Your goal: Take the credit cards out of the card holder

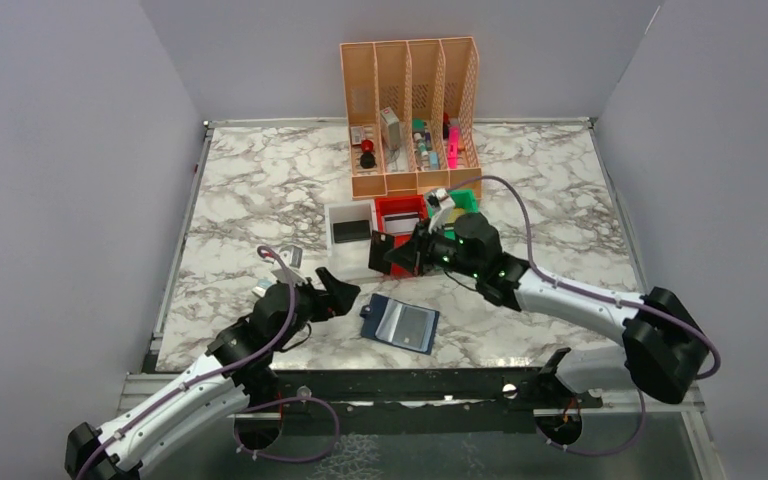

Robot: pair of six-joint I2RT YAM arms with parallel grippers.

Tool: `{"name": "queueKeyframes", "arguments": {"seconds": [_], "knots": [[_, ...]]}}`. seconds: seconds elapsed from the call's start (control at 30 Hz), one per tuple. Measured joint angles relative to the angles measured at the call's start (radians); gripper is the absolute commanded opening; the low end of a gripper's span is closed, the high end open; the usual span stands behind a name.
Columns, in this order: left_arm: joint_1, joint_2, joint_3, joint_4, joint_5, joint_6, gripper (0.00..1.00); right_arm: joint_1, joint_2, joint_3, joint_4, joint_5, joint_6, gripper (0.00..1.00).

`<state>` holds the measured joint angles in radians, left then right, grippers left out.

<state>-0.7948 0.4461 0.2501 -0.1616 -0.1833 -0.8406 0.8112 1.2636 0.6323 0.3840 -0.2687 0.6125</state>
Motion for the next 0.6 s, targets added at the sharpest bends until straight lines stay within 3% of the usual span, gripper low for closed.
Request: {"name": "queueKeyframes", "arguments": {"seconds": [0.27,0.6], "knots": [[0.000,-0.015,0.018,-0.208,-0.198,-0.052,0.99,0.024,0.259,0.380,-0.241,0.196,-0.231,0.01],[0.000,-0.026,0.075,-0.349,-0.327,-0.110,0.99,0.134,0.530,0.679,-0.385,0.499,-0.492,0.01]]}}
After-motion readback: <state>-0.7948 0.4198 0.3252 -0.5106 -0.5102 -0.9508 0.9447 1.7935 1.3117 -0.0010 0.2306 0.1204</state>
